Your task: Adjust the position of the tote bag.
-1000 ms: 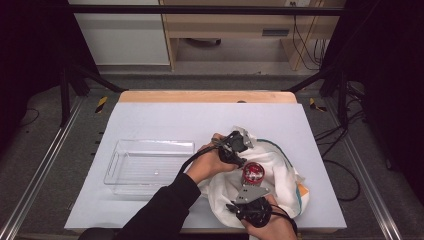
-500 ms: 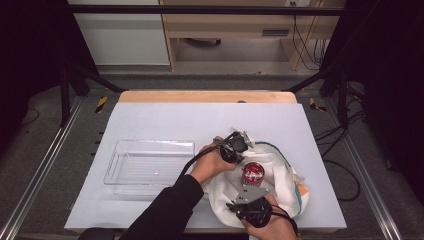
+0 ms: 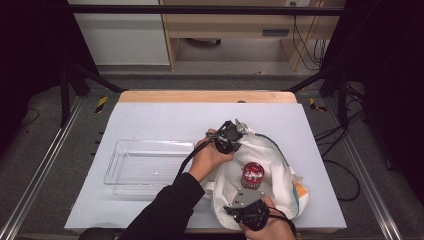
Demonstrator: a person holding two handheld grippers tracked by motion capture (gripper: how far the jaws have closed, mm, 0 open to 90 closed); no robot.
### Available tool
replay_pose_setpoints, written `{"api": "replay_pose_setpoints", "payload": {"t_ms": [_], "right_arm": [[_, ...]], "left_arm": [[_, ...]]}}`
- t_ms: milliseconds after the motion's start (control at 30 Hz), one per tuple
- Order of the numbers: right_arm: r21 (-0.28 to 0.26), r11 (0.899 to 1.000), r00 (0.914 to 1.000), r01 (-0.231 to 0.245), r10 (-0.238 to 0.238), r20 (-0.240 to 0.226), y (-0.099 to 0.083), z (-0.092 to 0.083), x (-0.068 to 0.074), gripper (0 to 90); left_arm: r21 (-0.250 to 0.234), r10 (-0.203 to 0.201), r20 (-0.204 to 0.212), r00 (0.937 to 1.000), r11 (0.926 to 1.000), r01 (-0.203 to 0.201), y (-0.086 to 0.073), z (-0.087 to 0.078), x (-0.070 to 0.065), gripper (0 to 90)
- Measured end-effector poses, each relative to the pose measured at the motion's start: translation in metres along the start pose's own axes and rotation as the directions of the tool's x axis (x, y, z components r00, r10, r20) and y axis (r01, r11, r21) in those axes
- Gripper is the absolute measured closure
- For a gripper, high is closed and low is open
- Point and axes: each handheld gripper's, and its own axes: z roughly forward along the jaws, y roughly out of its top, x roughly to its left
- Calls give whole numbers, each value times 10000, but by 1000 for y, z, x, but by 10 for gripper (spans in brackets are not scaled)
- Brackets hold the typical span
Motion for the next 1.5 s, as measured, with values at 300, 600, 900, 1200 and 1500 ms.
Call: {"api": "replay_pose_setpoints", "payload": {"t_ms": [300,600,900,1200,1500], "right_arm": [[454,9988,9997,187,-193,116,-4,12,2,894],[500,9987,9999,108,-106,-31,-6,17,-1,892],[-37,9991,9989,-414,415,209,-5,2,-5,645],[-1560,9840,9896,-860,1025,1009,5,-57,-22,407],[-2287,9664,9640,-1173,1661,2077,7,-93,-55,332]], "left_arm": [[250,-244,1,9997,9994,243,-5,14,3,844],[366,-330,-159,9993,9988,335,-9,22,1,844],[-471,21,-511,9987,9989,-45,-7,-13,-10,733],[-1733,87,-868,9962,9846,-237,-14,-78,-11,526],[-2174,209,-786,9967,9754,-376,-46,-116,-24,371]]}}
